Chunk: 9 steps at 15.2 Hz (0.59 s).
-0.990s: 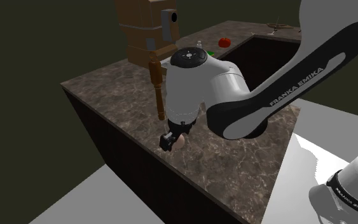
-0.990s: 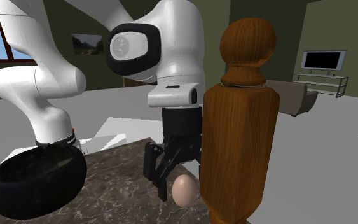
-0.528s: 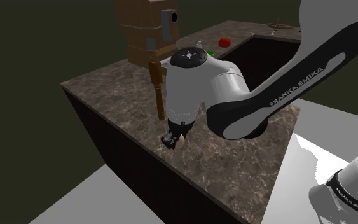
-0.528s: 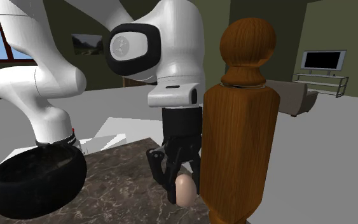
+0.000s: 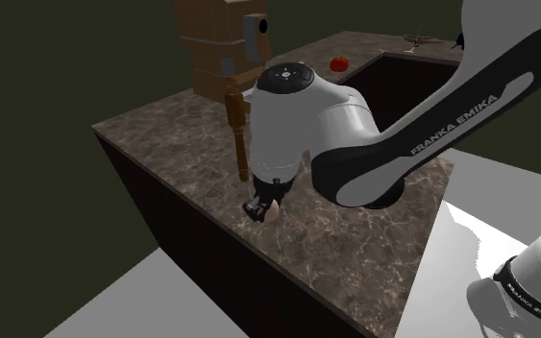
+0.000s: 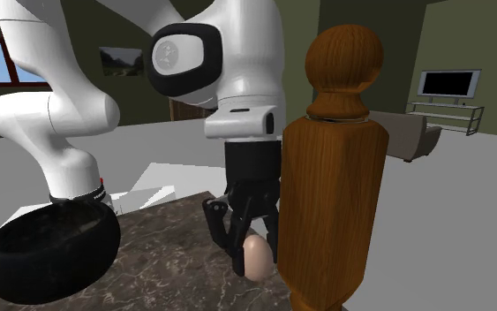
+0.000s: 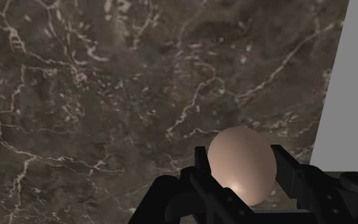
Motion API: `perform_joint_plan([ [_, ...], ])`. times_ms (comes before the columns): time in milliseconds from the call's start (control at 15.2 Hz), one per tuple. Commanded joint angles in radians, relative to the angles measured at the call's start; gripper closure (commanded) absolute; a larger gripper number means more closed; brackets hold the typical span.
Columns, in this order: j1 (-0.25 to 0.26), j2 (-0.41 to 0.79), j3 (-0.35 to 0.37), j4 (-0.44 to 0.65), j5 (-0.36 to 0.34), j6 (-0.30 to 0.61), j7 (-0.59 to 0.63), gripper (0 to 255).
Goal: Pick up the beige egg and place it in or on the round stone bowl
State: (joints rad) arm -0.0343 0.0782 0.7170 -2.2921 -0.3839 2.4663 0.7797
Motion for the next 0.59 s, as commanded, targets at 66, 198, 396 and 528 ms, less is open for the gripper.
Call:
perform_joint_plan([
  [66,-0.005,-0.033,0.007,0.011,0.048,-0.029,-0.039,255],
  [198,-0.007,-0.056,0.009,0.018,0.079,-0.050,-0.064,255],
  [396,-0.008,-0.088,0.010,0.033,0.121,-0.082,-0.099,255],
  [528,-0.007,-0.108,0.010,0.043,0.146,-0.105,-0.120,255],
])
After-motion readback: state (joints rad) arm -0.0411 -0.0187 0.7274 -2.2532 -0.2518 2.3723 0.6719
